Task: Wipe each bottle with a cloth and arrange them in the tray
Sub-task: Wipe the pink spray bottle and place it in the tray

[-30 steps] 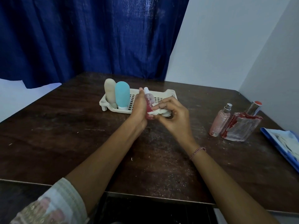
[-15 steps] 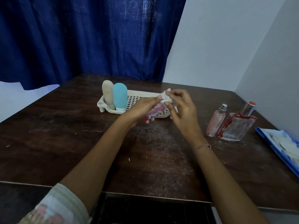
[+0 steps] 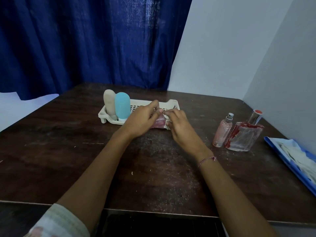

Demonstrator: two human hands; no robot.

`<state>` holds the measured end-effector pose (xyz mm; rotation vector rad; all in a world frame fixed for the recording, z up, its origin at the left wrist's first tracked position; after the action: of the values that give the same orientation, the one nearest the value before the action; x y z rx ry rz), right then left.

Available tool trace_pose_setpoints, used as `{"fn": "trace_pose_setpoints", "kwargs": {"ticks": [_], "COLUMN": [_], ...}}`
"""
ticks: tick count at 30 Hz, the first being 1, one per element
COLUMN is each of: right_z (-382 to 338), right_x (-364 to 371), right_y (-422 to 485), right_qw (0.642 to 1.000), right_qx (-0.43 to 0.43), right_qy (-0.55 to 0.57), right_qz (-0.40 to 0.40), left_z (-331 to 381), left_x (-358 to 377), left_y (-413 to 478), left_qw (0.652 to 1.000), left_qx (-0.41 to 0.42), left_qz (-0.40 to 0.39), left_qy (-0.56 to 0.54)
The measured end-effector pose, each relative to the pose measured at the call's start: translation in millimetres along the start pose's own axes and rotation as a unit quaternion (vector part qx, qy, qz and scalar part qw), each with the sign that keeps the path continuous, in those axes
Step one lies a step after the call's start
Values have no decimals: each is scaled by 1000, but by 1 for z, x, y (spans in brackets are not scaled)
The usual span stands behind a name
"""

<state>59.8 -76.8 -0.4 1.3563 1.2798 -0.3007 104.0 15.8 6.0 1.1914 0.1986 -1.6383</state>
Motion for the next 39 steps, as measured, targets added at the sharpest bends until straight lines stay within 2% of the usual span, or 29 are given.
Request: {"fn": "trace_pose_setpoints", "kwargs": {"ticks": [5, 10, 13, 16, 19, 22, 24, 28, 31, 35, 39], "right_z": [-2, 4, 14, 27, 41, 51, 52, 43, 37, 43, 43], "right_x": [10, 5, 0, -7, -8, -5, -5, -6, -9, -7, -3], "right_y": [-4, -1, -1, -5, -9, -10, -9, -7, -7, -9, -6], "right_qw": [998, 999, 996, 977, 933, 855, 799, 726, 701, 665, 667], "right_qx": [-5, 4, 54, 133, 206, 249, 257, 231, 214, 230, 211], "right_qy": [-20, 17, 78, 165, 284, 437, 526, 637, 673, 699, 703], "right_qz": [-51, -33, 2, 32, 80, 125, 135, 118, 103, 128, 127], "left_z": [4, 13, 21, 29, 27, 20, 18, 11, 8, 14, 15], "left_x": [-4, -6, -3, 4, 6, 2, 1, 7, 9, 14, 20], "left_y": [-2, -5, -7, -8, -6, -4, -4, -2, -2, -3, -2], "left_qw": [995, 988, 985, 986, 989, 993, 995, 994, 993, 992, 997], "left_qx": [42, 87, 108, 119, 108, 89, 79, 78, 90, 99, 76], "left_qz": [24, 49, 41, 18, 12, 24, 22, 5, -4, -17, -28], "left_qy": [90, 117, 125, 115, 104, 72, 55, 77, 78, 69, -9]}}
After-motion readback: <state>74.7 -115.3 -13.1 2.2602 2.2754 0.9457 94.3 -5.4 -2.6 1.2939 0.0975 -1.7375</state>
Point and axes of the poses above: each hand's wrist, its own y-axis towards the middle knuckle, its own x-axis out of the palm, z = x × y, the point moved 9 cm from there along y, towards the middle knuckle, and after that the axes turned 4 degrees about y, right-handed, at the moved point
